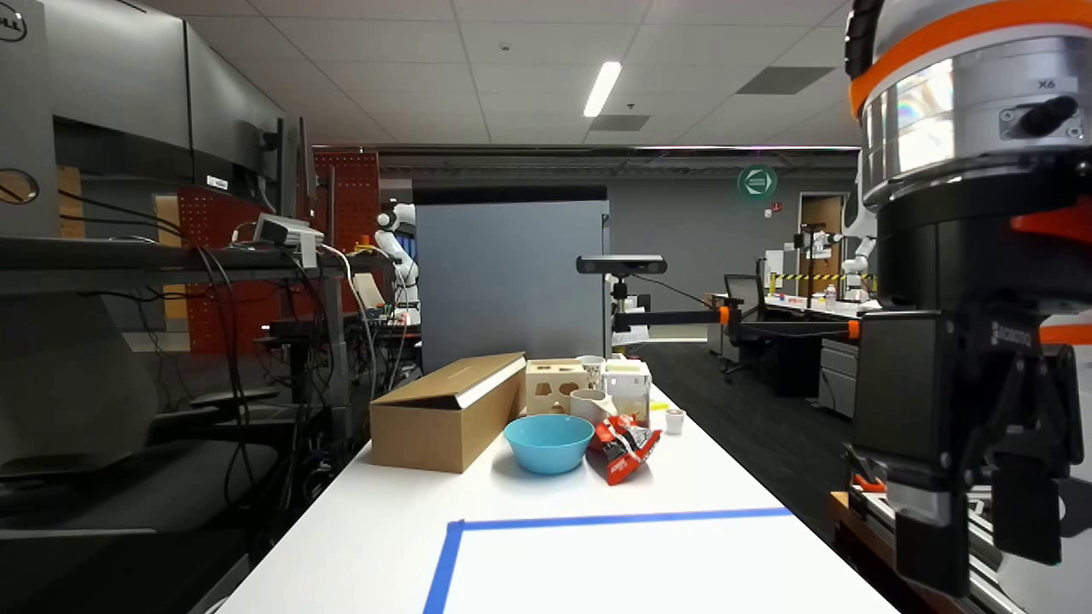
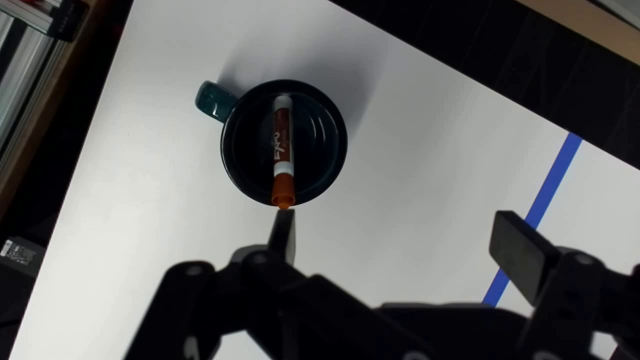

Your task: Put the sharpie on the table

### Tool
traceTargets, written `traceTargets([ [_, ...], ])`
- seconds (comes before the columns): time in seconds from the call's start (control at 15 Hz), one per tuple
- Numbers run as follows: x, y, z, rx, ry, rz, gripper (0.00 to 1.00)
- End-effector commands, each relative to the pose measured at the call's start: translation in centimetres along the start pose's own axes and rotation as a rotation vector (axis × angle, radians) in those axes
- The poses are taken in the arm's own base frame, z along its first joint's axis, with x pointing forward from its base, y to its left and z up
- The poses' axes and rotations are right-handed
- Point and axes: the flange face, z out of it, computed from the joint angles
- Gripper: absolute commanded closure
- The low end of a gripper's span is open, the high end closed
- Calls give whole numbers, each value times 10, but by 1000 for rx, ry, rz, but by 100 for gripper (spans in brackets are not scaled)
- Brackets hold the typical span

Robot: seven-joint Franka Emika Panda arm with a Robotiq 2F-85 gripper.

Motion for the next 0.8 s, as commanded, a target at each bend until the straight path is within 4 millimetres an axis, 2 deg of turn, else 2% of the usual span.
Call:
traceTargets([
  [0.0,0,0,0,0,0,0,0],
  [0.27,3,-1,1,-15,3,-8,0],
  [0.73,20,1,30,-52,46,21,0],
])
